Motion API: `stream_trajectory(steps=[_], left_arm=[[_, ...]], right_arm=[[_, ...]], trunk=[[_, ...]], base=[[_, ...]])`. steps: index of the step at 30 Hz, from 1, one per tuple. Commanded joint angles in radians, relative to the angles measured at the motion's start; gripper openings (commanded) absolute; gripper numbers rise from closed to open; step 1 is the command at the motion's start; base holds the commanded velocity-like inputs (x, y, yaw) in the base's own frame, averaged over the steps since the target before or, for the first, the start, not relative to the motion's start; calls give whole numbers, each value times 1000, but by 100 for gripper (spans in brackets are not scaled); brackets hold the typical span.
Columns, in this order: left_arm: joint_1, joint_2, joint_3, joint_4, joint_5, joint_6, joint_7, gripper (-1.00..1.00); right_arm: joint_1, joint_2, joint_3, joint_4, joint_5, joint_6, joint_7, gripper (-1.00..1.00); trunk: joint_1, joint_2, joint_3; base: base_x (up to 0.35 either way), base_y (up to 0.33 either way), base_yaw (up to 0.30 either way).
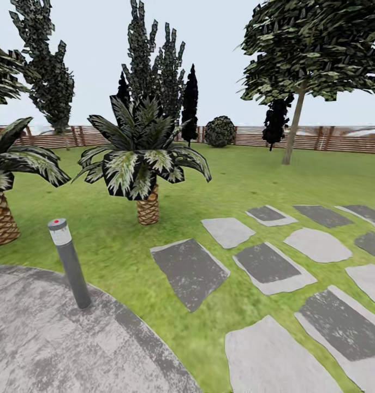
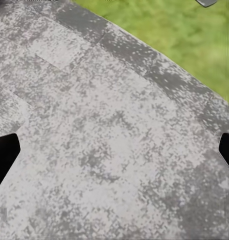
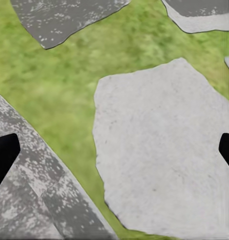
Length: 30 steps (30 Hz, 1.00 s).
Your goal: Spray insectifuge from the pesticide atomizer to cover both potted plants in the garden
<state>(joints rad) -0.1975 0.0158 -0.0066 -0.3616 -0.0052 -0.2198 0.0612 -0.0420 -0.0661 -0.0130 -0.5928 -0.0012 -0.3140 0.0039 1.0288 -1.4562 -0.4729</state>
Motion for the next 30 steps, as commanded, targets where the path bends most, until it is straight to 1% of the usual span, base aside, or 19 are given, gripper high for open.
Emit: stream_trajectory(steps=[1, 6, 15, 30], left_arm=[[0, 0, -1, 1, 1, -4, 3, 100], [0, -3, -1, 2, 1, -4, 4, 100], [0, -1, -1, 2, 0, -4, 3, 100], [0, 4, 2, 3, 11, -4, 3, 100]], right_arm=[[-1, 0, -1, 3, 0, -3, 0, 100], [-1, 0, -1, 6, 0, -4, 0, 100], [-1, 0, -1, 9, 1, -2, 0, 100], [-1, 0, -1, 10, 1, -2, 0, 100]], trunk=[[4, -8, -5], [23, -43, -22], [23, -43, -25], [81, -148, -77]], base=[[0, 0, -265], [0, 0, -266], [0, 0, -267], [0, 0, -267]])
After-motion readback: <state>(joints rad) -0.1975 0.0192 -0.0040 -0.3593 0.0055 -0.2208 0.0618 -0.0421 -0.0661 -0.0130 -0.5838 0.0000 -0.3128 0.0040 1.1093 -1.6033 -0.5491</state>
